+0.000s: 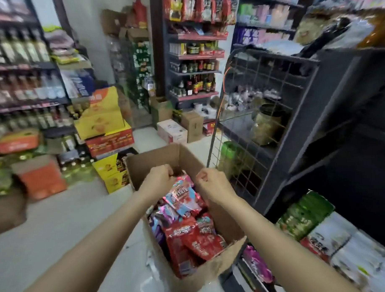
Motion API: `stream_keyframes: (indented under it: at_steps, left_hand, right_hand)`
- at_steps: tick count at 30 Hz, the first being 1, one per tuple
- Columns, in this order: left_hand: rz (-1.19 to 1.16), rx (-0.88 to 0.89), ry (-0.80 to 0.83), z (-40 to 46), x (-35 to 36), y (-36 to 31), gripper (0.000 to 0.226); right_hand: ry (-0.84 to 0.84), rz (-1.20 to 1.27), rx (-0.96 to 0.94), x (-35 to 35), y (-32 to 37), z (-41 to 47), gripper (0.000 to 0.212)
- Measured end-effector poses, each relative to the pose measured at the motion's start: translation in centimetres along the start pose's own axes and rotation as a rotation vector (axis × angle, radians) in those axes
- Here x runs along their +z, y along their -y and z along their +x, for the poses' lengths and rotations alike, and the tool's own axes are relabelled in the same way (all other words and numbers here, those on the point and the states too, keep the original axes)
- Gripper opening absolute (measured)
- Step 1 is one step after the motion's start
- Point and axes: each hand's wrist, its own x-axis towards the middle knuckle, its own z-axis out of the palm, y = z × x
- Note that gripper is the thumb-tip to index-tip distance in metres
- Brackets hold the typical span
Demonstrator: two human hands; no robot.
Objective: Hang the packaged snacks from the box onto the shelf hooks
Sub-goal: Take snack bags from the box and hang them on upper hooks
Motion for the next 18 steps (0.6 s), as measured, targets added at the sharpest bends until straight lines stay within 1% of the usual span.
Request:
stream_keyframes:
  at_steps: [3, 5, 8, 10, 13, 14, 15, 17, 18]
  left_hand:
    - [0.032, -0.128, 0.049, 2.0, 1.3, 4.1, 0.025]
    - [0.042, -0.204, 0.078, 3.7, 2.4, 5.9, 0.027]
    - [0.085, -0.284, 0.136, 6.3, 4.2, 7.6, 0.028]
    - [0.129, -0.332, 0.216, 7.7, 5.4, 8.0, 0.027]
    - [0.226, -0.378, 0.352, 9.2, 7.3, 8.3, 0.017]
    - [0.26, -0.388, 0.374, 9.6, 8.0, 8.6, 0.016]
    - [0.291, -0.41, 0.395, 10.0, 8.7, 8.8, 0.022]
    - [0.346, -0.448, 0.444, 10.4, 10.0, 9.3, 0.049]
    - [0.369, -0.466, 0.452, 10.6, 10.4, 9.6, 0.057]
  right_hand:
    - [0.128, -0.005, 0.046, 4.7, -0.9, 4.1, 0.023]
    - [0.205, -0.034, 0.026, 7.3, -1.7, 6.7, 0.028]
    - [0.354, -0.138, -0.063, 10.5, -2.7, 9.8, 0.048]
    - [0.433, -0.19, -0.129, 12.3, -3.7, 11.5, 0.062]
    - [0.519, -0.248, -0.185, 14.3, -5.2, 13.8, 0.076]
    - [0.539, -0.274, -0.197, 14.7, -5.6, 14.5, 0.079]
    - [0.559, -0.297, -0.205, 15.1, -6.0, 15.2, 0.081]
    - [0.599, -0.349, -0.235, 15.9, -6.6, 16.2, 0.086]
    - [0.616, -0.382, -0.25, 16.3, -6.9, 16.5, 0.088]
